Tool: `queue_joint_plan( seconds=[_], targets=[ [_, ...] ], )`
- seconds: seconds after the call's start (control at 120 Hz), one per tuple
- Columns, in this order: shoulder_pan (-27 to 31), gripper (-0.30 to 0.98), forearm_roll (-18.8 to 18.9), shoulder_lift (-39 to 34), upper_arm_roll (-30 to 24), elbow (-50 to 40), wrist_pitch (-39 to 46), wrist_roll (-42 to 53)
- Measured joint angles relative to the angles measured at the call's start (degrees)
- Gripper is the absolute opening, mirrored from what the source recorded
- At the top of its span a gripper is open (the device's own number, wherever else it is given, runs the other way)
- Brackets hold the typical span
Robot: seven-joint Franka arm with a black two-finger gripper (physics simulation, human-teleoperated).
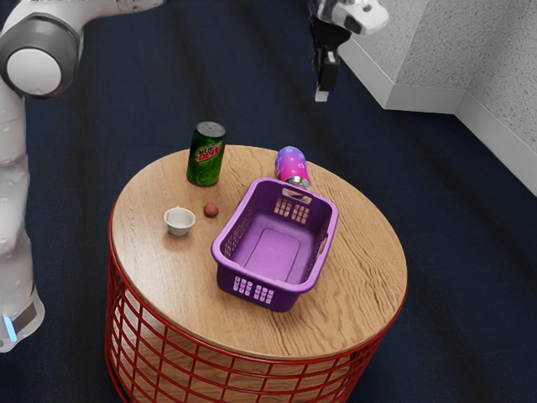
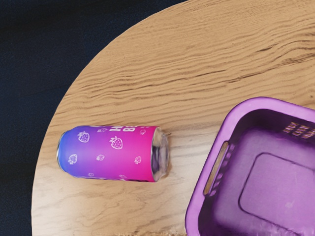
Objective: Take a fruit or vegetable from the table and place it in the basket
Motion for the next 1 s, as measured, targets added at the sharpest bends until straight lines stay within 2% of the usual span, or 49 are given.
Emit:
queue_joint_plan(
  seconds=[0.125,0.208,0.467,0.567,0.625,0.75,0.883,1.0],
  targets=[
    [-6.6,0.69,-0.18,0.32,-0.05,-2.29,-1.08,0.34],
    [-8.77,0.69,-0.35,0.82,0.01,-3.59,-1.72,0.57],
    [-3.62,0.69,-3.47,1.29,0.4,-12.39,-3.29,-0.75],
    [-4.98,0.69,-5.1,-4.97,1.76,-26.74,0.86,-2.03],
    [-5.47,0.69,-5.95,-11.52,2.5,-34.14,2.83,-2.81],
    [-5.11,0.69,-6.8,-22.82,4.15,-45.81,5.89,-4.38],
    [-5.16,0.69,-7.19,-27.71,6.28,-54.02,9.77,-5.67],
    [-5.59,0.69,-8.01,-28.67,6.83,-57.96,13.18,-6.61]
  ],
)
